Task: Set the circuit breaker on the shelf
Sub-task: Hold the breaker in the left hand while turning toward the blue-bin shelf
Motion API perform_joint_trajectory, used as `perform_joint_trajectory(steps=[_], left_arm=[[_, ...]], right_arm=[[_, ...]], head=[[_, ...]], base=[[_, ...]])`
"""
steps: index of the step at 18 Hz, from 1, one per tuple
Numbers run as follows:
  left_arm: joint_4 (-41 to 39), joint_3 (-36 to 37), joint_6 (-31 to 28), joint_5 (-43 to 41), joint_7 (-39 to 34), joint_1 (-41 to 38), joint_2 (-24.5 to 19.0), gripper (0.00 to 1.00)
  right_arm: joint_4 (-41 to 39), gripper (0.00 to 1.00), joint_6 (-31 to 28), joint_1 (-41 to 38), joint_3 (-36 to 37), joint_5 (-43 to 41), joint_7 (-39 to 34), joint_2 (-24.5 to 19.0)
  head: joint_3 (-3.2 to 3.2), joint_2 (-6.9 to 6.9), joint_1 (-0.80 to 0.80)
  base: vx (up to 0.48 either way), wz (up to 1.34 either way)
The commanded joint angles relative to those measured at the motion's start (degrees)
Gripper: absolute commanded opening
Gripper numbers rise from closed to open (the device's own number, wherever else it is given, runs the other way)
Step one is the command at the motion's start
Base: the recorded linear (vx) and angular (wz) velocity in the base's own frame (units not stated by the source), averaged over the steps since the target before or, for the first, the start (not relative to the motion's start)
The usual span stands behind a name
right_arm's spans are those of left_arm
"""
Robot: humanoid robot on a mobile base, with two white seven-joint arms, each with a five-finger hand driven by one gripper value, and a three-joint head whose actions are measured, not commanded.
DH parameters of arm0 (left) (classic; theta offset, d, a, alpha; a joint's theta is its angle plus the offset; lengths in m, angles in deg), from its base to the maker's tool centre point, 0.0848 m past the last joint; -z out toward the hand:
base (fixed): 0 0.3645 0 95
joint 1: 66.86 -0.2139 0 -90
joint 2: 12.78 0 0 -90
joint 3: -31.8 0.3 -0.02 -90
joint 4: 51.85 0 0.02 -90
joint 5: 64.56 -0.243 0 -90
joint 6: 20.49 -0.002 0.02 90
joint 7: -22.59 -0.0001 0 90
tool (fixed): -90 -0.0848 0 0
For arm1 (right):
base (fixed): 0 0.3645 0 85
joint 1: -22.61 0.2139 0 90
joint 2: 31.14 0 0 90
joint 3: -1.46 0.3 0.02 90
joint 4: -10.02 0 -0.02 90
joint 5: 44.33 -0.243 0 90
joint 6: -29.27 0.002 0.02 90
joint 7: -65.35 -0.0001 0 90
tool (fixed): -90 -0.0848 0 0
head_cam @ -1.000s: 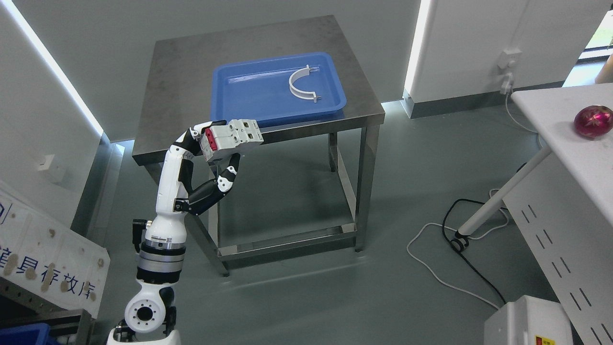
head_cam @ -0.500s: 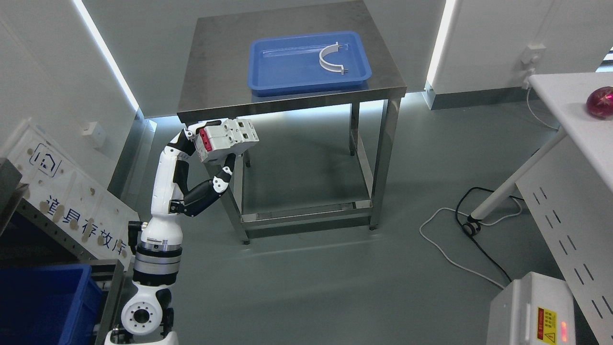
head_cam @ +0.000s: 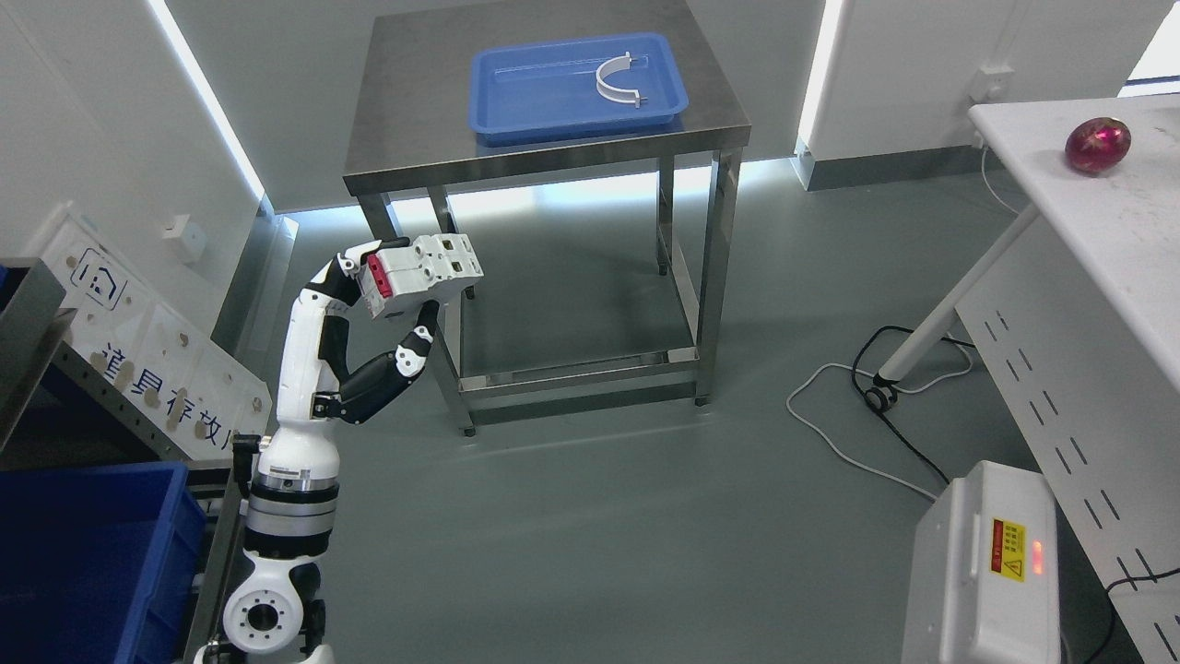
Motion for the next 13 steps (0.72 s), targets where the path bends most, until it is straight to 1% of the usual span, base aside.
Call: perform_joint_trajectory(steps=[1,2,4,5,9,13], left_arm=[[-0.1,-2.1,-0.8,0.1,-1.5,3.2,-1.0,0.17],[-0.1,-3.9,-1.7,0.1,-2.6,6.6,-1.0,0.17],[-0.1,-6.0,-7.3,0.2,-2.3,11.1,-1.0,0.17],[-0.1,-6.5,-8.6,0.1,-2.2,12.4,-1.0,0.17],[-0.1,-6.5,-9.7,0.1,1.2,15.3,-1.0,0.17],[-0.1,-6.6,-12.2,0.1,1.3,19.7,-1.0,0.17]], right_arm=[[0.0,1.00,1.7,-0.9,0.0,0.0,0.0,1.0],[0.0,1.00,1.7,-0.9,0.0,0.0,0.0,1.0],[0.0,1.00,1.7,-0.9,0.0,0.0,0.0,1.0],[0.0,1.00,1.7,-0.9,0.0,0.0,0.0,1.0],[0.0,1.00,1.7,-0.9,0.0,0.0,0.0,1.0],[0.0,1.00,1.7,-0.9,0.0,0.0,0.0,1.0]], head=[[0.00,0.00,0.00],[0.00,0.00,0.00],[0.00,0.00,0.00],[0.00,0.00,0.00],[0.00,0.00,0.00],[0.00,0.00,0.00]], base=[[-0.211,0.01],[-0.211,0.01],[-0.274,0.18],[-0.259,0.24],[-0.280,0.34],[-0.250,0.67]])
